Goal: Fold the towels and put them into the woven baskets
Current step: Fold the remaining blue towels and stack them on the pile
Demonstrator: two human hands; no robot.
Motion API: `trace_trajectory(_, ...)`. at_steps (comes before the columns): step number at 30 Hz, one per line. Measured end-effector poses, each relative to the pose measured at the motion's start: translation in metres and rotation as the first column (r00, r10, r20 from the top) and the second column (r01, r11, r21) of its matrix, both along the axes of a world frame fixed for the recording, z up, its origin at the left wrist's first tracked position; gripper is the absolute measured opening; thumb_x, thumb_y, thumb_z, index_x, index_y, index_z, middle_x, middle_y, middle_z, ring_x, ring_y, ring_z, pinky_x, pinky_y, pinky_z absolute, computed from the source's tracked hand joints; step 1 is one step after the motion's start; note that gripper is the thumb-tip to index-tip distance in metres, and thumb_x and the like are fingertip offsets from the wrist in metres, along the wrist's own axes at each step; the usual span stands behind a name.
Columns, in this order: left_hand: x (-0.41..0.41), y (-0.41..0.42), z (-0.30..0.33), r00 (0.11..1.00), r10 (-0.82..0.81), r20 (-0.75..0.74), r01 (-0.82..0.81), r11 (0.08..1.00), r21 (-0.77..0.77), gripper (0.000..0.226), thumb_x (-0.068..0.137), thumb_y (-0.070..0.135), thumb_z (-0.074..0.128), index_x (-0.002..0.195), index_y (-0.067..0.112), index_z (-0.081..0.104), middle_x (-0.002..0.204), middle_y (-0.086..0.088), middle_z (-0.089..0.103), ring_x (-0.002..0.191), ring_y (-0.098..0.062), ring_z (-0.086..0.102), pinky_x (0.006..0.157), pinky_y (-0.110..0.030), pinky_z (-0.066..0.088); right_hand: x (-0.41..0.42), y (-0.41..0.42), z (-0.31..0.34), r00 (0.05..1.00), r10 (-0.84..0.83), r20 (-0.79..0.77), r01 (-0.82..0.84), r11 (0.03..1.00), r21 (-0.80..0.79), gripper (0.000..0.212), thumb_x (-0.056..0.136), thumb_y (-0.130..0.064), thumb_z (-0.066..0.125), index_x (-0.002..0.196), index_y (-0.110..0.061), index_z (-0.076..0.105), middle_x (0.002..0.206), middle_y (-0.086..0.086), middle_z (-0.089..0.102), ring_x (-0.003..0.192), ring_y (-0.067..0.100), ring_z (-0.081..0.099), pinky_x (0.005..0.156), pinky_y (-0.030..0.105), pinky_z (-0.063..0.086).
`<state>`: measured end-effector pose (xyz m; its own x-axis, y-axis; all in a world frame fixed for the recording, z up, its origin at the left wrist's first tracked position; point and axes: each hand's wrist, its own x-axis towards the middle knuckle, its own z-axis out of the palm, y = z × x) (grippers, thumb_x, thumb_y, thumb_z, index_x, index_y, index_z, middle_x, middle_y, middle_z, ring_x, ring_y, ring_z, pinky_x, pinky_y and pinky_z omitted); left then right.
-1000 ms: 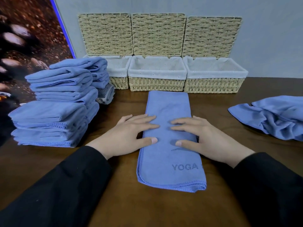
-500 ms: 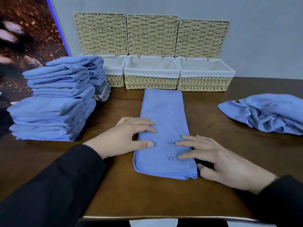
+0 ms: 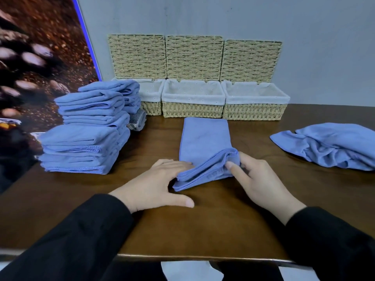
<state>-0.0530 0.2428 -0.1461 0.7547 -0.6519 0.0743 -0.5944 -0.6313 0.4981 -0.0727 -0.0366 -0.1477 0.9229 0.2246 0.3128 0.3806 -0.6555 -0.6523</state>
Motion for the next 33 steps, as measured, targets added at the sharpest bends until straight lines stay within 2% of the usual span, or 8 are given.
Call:
trace_trajectory(4,0.000,-0.008,0.006,0.963,0.212,-0.168,-0.257,0.908,-0.330,0.028,0.098,0.036,0.062,0.125,0.037,0.066,0.118,0.032,0.066,0.116,0.014,0.054,0.095,-0.008,0.039,-0.002,0.008,0.013,0.995,-0.018,-0.098,0.038,0.977,0.208,0.029,0.104,-0.033,0.051,0.080,-0.022,0.062,0.060,-0.016,0.054,0.055,0.001,0.047,0.058,0.020,0.037)
trace_trajectory(8,-0.004,-0.008,0.020,0.902,0.084,-0.423,-0.355,0.702,-0.617,0.023,0.095,0.020,0.062,0.115,0.018,0.073,0.115,0.004,0.076,0.109,-0.014,0.070,0.093,-0.024,0.054,-0.005,0.005,0.026,0.970,0.083,-0.228,0.030,0.891,0.454,0.023,0.103,-0.029,0.056,0.098,-0.018,0.076,0.097,-0.004,0.079,0.093,0.016,0.076,0.081,0.034,0.061)
trace_trajectory(16,0.044,-0.024,0.028,0.857,0.197,-0.475,-0.449,0.739,-0.502,0.013,0.096,0.020,0.068,0.096,0.012,0.079,0.096,0.002,0.079,0.090,-0.013,0.075,0.073,-0.017,0.053,0.037,-0.005,0.017,0.964,-0.084,-0.251,0.162,0.937,0.310,0.048,0.096,-0.042,0.066,0.077,0.001,0.055,0.065,0.013,0.063,0.056,0.016,0.047,0.059,0.030,0.034)
trace_trajectory(20,0.088,-0.032,0.026,0.843,0.310,-0.439,-0.496,0.764,-0.413,0.016,0.091,0.030,0.075,0.088,0.014,0.078,0.082,0.007,0.077,0.075,-0.006,0.072,0.064,-0.017,0.047,0.081,-0.007,0.018,0.955,-0.193,-0.227,0.237,0.954,0.185,0.049,0.094,-0.042,0.069,0.068,-0.005,0.048,0.054,-0.003,0.050,0.048,0.012,0.038,0.050,0.024,0.029)
trace_trajectory(23,0.119,-0.028,0.007,0.818,0.550,-0.172,-0.575,0.767,-0.285,0.024,0.085,0.047,0.076,0.101,0.029,0.070,0.083,0.011,0.060,0.070,-0.004,0.055,0.062,-0.021,0.037,0.111,-0.011,0.003,0.926,-0.358,-0.122,0.348,0.933,-0.095,0.033,0.087,-0.053,0.071,0.085,-0.022,0.060,0.076,-0.011,0.059,0.073,0.010,0.057,0.068,0.033,0.047)
trace_trajectory(25,0.125,-0.021,-0.001,0.813,0.581,-0.030,-0.565,0.775,-0.284,0.030,0.090,0.045,0.069,0.118,0.034,0.063,0.098,0.013,0.056,0.086,-0.004,0.055,0.072,-0.019,0.040,0.115,-0.013,-0.001,0.915,-0.403,-0.012,0.401,0.913,-0.079,0.029,0.088,-0.052,0.069,0.106,-0.031,0.061,0.098,-0.015,0.058,0.095,0.010,0.057,0.088,0.040,0.050)
trace_trajectory(29,0.115,-0.016,0.004,0.921,0.373,0.115,-0.306,0.873,-0.379,0.029,0.098,0.043,0.054,0.122,0.032,0.067,0.118,0.023,0.060,0.117,0.001,0.055,0.098,-0.015,0.039,0.092,-0.010,0.017,0.984,-0.131,0.116,0.134,0.991,-0.010,0.035,0.092,-0.052,0.055,0.117,-0.030,0.067,0.117,-0.024,0.061,0.117,-0.003,0.056,0.097,0.012,0.041)
trace_trajectory(33,0.112,-0.027,-0.001,0.987,0.106,0.118,-0.098,0.992,-0.075,0.062,0.091,0.068,0.038,0.142,0.038,0.055,0.152,0.026,0.041,0.145,0.011,0.022,0.121,-0.027,0.016,0.086,-0.003,0.013,0.985,0.101,-0.142,-0.129,0.970,-0.206,0.065,0.088,-0.068,0.037,0.146,-0.040,0.048,0.146,-0.040,0.037,0.139,-0.023,0.022,0.121,0.015,0.014)
